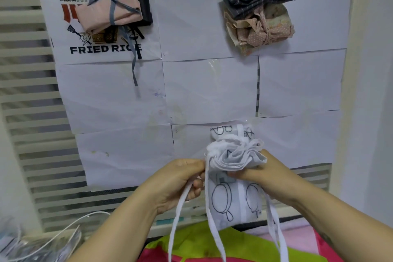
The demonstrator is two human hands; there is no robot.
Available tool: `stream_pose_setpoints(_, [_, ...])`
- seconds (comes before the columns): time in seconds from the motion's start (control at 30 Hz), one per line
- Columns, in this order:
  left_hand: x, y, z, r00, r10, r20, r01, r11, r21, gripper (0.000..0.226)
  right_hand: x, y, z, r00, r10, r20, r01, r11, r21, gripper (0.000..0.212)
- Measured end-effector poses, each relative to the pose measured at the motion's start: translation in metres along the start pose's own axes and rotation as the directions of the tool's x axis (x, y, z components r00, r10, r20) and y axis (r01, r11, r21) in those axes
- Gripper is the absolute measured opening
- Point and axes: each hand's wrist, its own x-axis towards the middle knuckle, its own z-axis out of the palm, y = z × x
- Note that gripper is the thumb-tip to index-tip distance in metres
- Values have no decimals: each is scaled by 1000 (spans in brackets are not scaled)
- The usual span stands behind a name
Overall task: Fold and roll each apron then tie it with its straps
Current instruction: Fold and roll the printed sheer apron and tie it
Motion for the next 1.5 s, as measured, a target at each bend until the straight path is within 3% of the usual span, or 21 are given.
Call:
stream_pose_setpoints(0.13, [4,-9,0,991,98,-86,-86,986,140,36,2,2,0,1000,-1,-8,2,997,73,33])
stream_pose_setpoints(0.23, [1,-10,5,929,337,-155,-278,909,310,13,7,7,2,998,49,-38,-40,976,215,29])
stream_pose_setpoints(0.37, [-9,-16,10,867,491,-86,-395,782,483,19,12,10,1,993,106,-61,-80,939,333,33])
stream_pose_setpoints(0.5, [-12,-20,10,851,523,-58,-462,796,392,12,15,12,3,989,126,-76,-89,924,371,39])
stream_pose_setpoints(0.6, [-10,-24,15,875,479,-69,-424,828,368,15,14,10,8,991,115,-73,-79,922,379,35])
stream_pose_setpoints(0.7, [-7,-24,18,867,484,-120,-432,849,305,32,14,10,11,992,107,-69,-66,897,437,29])
stream_pose_setpoints(0.83, [-8,-22,21,844,519,-137,-466,835,291,9,13,6,10,993,97,-69,-54,886,460,31])
stream_pose_setpoints(0.93, [-10,-21,29,871,484,-82,-459,862,214,21,11,3,10,995,81,-51,-49,885,463,34])
stream_pose_setpoints(1.13, [-6,-22,33,814,563,-140,-500,803,324,23,9,3,10,985,169,-32,-135,873,468,29])
stream_pose_setpoints(1.2, [-3,-23,26,770,603,-207,-474,759,446,22,9,2,10,974,193,-119,-160,957,241,37])
stream_pose_setpoints(1.27, [0,-23,17,702,656,-275,-414,691,592,20,6,6,6,893,173,-415,-173,984,36,58])
stream_pose_setpoints(1.3, [0,-22,12,662,695,-280,-377,632,677,19,3,7,6,832,122,-541,-136,991,14,61])
stream_pose_setpoints(1.33, [1,-21,9,628,734,-259,-340,558,757,19,1,5,7,812,76,-579,-90,996,4,59])
stream_pose_setpoints(1.37, [1,-20,7,600,770,-218,-312,477,822,20,-1,4,12,842,48,-537,-68,998,-17,57])
stream_pose_setpoints(1.43, [3,-20,6,569,814,-115,-267,315,911,22,-6,-1,28,946,99,-310,-118,992,-43,51])
stream_pose_setpoints(1.5, [4,-21,8,553,833,-30,-222,182,958,26,-6,-6,44,978,195,-75,-195,981,9,36])
